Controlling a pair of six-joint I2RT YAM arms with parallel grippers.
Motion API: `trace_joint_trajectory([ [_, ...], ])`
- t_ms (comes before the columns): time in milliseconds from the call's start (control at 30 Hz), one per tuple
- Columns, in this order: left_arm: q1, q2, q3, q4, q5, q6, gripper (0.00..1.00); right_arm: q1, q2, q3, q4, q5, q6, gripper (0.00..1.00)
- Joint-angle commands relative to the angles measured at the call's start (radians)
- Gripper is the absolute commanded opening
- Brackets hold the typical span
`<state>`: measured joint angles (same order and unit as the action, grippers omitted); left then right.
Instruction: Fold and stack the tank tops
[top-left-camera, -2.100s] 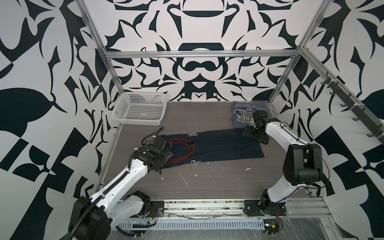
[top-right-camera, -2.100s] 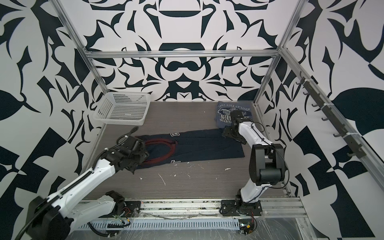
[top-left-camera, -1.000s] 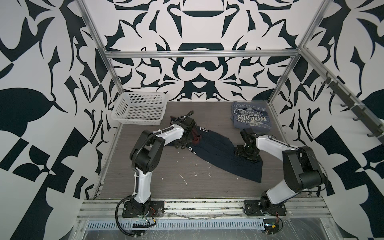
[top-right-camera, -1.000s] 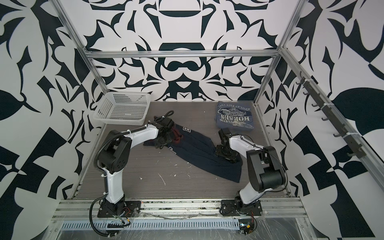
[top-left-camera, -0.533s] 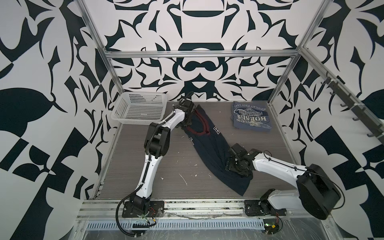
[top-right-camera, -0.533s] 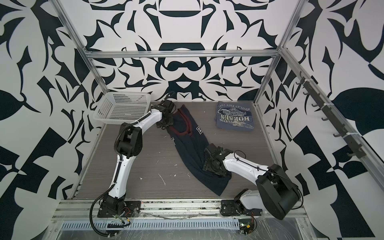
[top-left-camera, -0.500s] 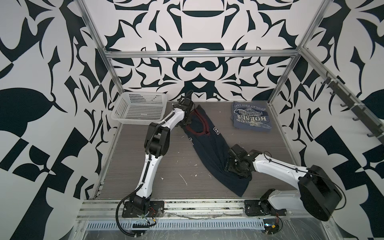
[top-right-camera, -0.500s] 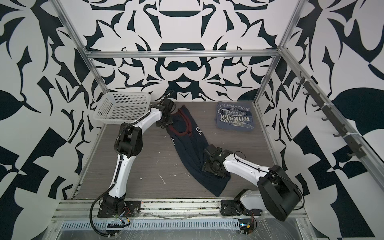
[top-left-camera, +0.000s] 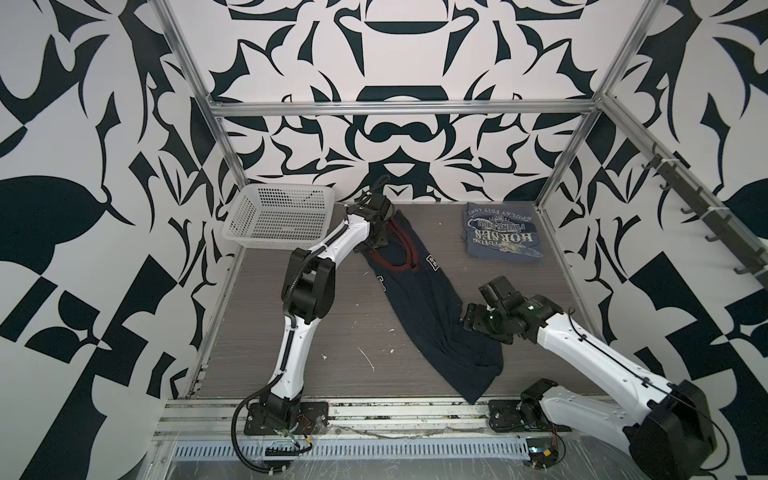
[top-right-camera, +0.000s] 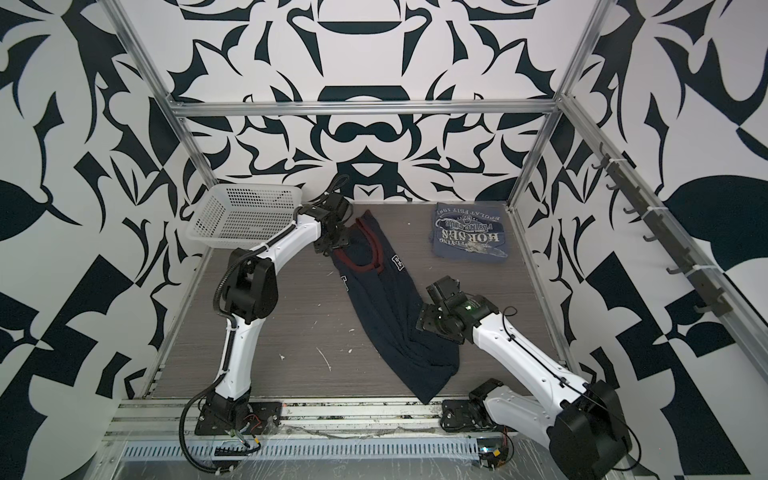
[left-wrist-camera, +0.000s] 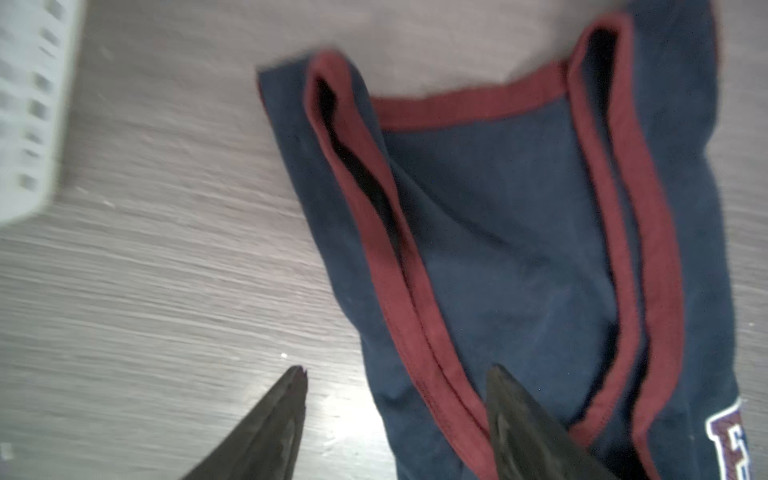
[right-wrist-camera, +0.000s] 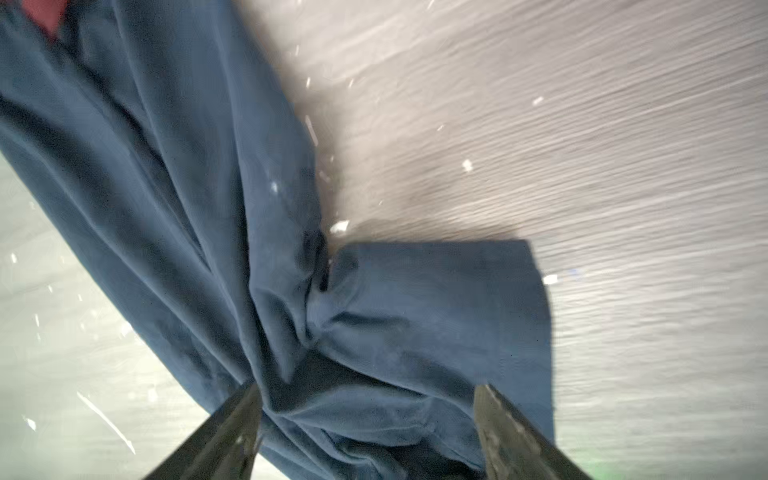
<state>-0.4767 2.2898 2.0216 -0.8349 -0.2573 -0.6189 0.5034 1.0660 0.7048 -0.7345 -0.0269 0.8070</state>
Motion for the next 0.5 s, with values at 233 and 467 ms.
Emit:
trace_joint_trajectory([
  [233,0.037,0.195,0.103,0.044,0.042,0.002,0.68,-0.002,0.099,-0.112,0.113,-0.025,0.001,0.88],
  [467,0.070,0.276,0.170,0.077,0.059,0.028,0.67,0.036,-0.048,-0.283,0.110,-0.032,0.344,0.89],
])
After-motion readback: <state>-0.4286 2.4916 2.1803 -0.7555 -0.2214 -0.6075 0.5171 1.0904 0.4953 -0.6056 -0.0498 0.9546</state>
